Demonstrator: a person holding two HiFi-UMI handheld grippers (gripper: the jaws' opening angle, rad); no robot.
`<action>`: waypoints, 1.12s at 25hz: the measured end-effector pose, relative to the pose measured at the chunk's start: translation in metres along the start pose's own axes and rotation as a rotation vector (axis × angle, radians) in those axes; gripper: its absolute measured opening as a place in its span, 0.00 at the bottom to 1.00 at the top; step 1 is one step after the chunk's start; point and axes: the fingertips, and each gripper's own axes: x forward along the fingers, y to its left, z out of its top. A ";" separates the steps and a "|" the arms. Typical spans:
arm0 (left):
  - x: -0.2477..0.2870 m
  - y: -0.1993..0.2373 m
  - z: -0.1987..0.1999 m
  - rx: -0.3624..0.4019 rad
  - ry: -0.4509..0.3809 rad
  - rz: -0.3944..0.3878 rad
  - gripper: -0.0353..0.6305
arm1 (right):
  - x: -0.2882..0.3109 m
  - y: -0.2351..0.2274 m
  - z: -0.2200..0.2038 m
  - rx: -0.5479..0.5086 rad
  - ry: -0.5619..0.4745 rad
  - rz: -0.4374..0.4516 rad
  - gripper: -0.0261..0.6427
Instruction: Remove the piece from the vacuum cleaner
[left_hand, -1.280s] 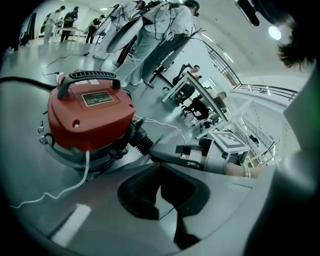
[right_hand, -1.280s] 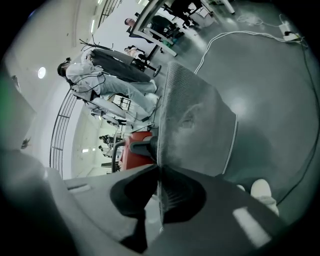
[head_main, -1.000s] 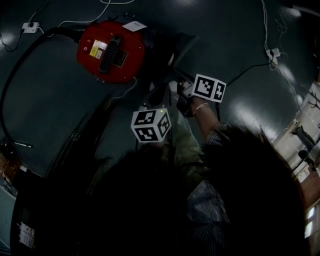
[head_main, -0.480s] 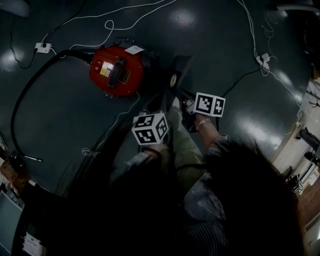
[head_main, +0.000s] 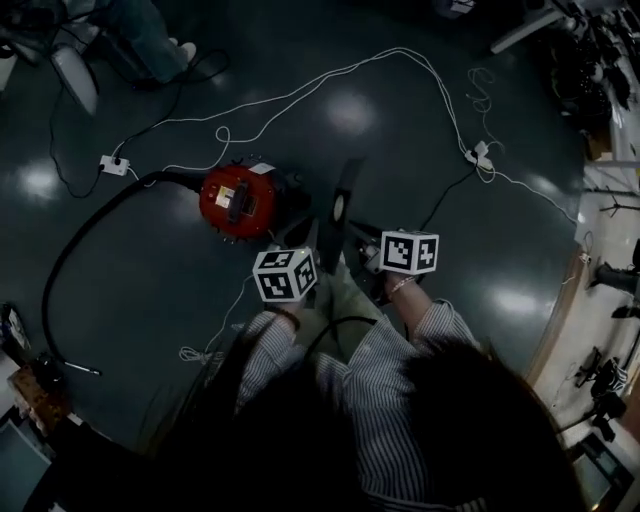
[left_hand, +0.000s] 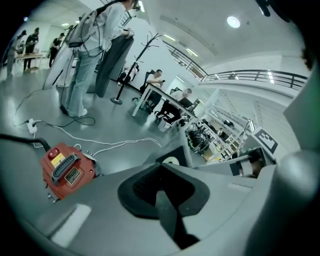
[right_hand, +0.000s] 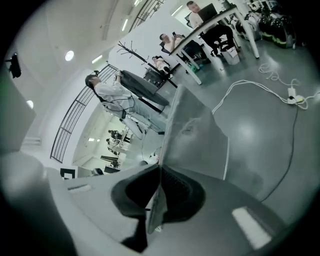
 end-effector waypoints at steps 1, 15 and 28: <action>-0.007 -0.012 0.007 0.022 -0.006 -0.010 0.06 | -0.010 0.013 0.005 -0.020 -0.012 0.008 0.07; -0.081 -0.093 0.056 0.109 -0.120 -0.101 0.06 | -0.107 0.104 0.025 -0.185 -0.164 0.119 0.07; -0.088 -0.098 0.061 0.147 -0.128 -0.097 0.06 | -0.110 0.107 0.028 -0.202 -0.189 0.090 0.07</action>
